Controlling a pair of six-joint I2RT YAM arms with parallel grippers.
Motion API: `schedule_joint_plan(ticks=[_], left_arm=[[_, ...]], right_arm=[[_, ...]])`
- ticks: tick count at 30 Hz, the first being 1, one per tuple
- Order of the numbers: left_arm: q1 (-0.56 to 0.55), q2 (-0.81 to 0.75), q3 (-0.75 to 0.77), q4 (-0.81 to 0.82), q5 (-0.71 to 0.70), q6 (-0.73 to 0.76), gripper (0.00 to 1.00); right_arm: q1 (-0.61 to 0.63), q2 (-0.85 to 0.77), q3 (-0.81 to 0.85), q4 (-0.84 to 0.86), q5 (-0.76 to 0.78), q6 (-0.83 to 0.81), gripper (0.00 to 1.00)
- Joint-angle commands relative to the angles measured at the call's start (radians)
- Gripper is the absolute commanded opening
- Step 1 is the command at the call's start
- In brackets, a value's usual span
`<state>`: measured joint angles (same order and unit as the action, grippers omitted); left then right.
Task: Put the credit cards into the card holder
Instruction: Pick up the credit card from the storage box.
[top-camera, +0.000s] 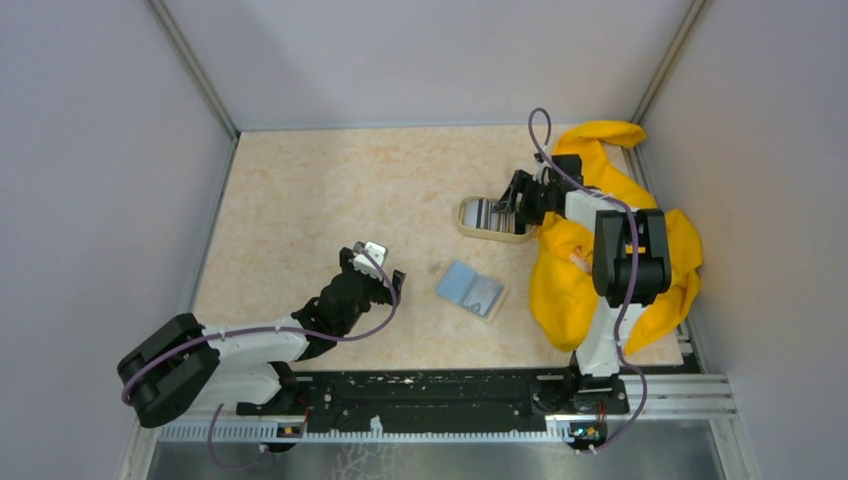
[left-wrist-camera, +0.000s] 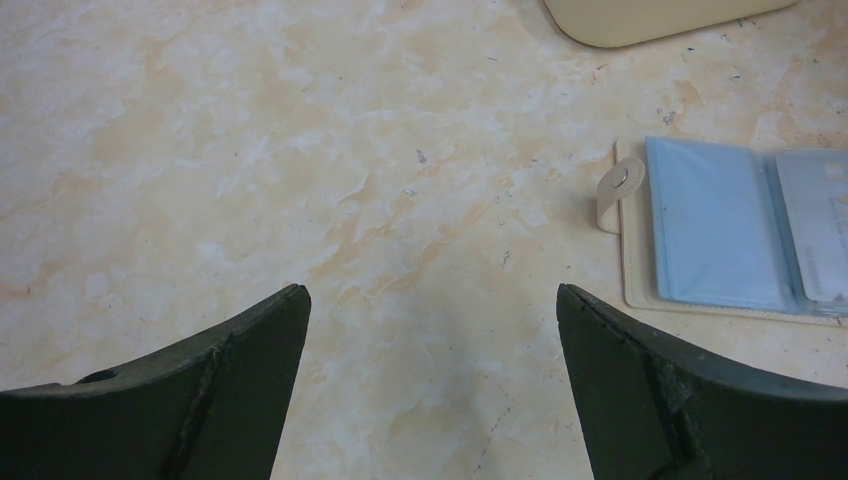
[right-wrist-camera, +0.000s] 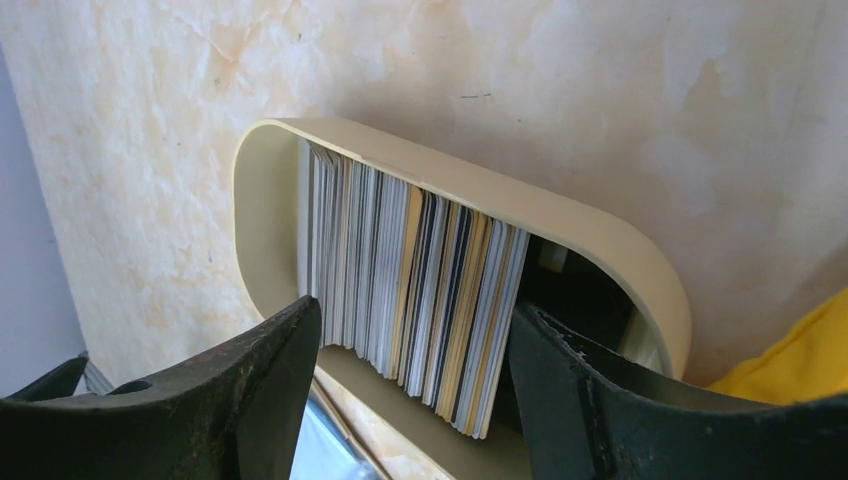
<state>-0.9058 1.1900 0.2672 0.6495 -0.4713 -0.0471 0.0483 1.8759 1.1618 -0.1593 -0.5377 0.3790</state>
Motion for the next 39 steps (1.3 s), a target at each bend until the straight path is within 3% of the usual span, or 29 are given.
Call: schedule_joint_plan(ticks=[1,9,22,39], left_arm=[[0.002,0.009,0.035,0.001,0.003,0.014,0.99],[0.002,0.015,0.04,-0.002,0.003,0.013,0.99],[0.002,0.036,0.059,-0.016,0.008,0.018,0.99],[0.002,0.03,0.054,-0.013,0.008,0.017,0.99]], right_arm=[[0.008,0.039,0.01,0.017,-0.074,0.049,0.67],[0.007,0.051,-0.023,0.128,-0.22,0.158,0.6],[0.008,0.1,-0.039,0.202,-0.267,0.204,0.65],[-0.045,0.025,-0.039,0.207,-0.35,0.207,0.59]])
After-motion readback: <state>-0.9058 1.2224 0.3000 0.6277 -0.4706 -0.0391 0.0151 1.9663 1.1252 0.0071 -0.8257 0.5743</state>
